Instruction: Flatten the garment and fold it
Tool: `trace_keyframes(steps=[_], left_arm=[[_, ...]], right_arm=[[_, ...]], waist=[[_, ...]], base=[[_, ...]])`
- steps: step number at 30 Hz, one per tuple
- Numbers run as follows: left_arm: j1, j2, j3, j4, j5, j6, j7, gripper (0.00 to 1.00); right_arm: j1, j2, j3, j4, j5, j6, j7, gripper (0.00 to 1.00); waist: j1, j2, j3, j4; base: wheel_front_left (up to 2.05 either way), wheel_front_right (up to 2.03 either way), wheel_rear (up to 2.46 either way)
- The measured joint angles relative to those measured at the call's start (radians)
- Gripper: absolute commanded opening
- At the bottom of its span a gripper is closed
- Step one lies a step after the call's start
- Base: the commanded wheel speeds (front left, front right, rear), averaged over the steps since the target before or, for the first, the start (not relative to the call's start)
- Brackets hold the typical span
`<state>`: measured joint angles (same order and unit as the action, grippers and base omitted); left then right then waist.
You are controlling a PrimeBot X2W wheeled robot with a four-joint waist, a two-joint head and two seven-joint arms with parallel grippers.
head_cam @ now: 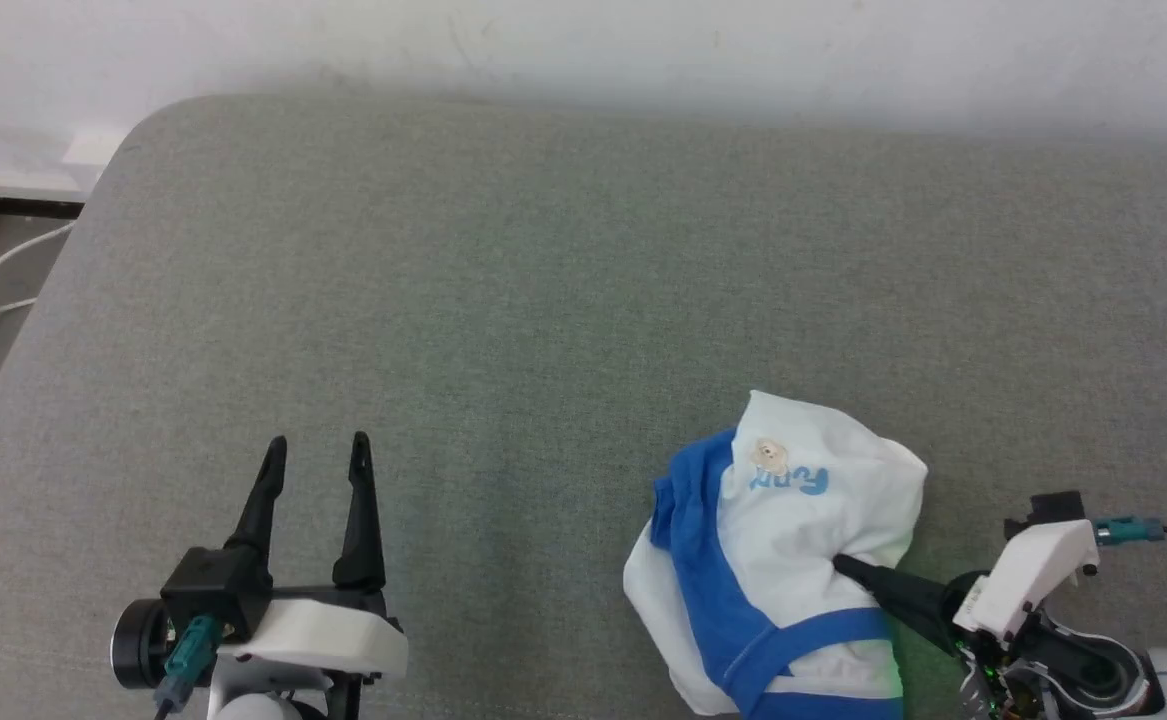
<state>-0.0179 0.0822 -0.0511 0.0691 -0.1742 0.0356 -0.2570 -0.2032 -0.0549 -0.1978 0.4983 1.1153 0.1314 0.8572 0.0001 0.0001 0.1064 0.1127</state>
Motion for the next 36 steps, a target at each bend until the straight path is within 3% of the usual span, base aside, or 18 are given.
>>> trace_keyframes(steps=[4, 8, 13, 19, 28, 36], left_arm=[[-0.001, -0.003, 0.004, 0.004, 0.006, -0.004, 0.0, 1.0], [-0.001, 0.001, 0.002, 0.012, 0.036, -0.008, 0.0, 1.0], [-0.001, 0.001, 0.003, 0.002, 0.054, -0.007, 0.0, 1.0], [-0.003, -0.001, -0.005, -0.02, 0.07, -0.006, 0.0, 1.0], [-0.118, -0.005, -0.063, -0.049, 0.106, -0.028, 0.0, 1.0], [-0.259, -0.007, -0.106, -0.039, 0.133, -0.051, 0.0, 1.0]], right_arm=[[-0.001, -0.013, 0.056, -0.024, -0.024, 0.0, -0.037, 0.0], [-0.004, -0.073, 0.133, -0.071, -0.123, 0.0, -0.117, 0.0], [-0.021, -0.179, 0.21, -0.083, -0.327, 0.0, -0.19, 0.0], [-0.079, -0.267, 0.287, -0.098, -0.554, 0.001, -0.165, 0.0], [-0.224, -0.386, 0.267, -0.007, -0.73, 0.0, -0.184, 0.0], [-0.38, -0.394, 0.211, 0.128, -0.766, 0.0, -0.4, 0.0]], waist=[[-0.0001, 0.0, -0.01, -0.007], [-0.0001, 0.0, -0.022, -0.021], [-0.0002, 0.0, -0.029, -0.06], [-0.0002, 0.0, -0.021, -0.148], [-0.0002, 0.0, 0.049, -0.312], [0.0001, 0.0, 0.195, -0.383]], base=[[0.0, 0.0, 0.0], [0.0, 0.0, 0.0], [0.0, 0.0, 0.0], [0.0, 0.0, 0.0], [0.0, 0.0, 0.0], [0.0, 0.0, 0.0]])
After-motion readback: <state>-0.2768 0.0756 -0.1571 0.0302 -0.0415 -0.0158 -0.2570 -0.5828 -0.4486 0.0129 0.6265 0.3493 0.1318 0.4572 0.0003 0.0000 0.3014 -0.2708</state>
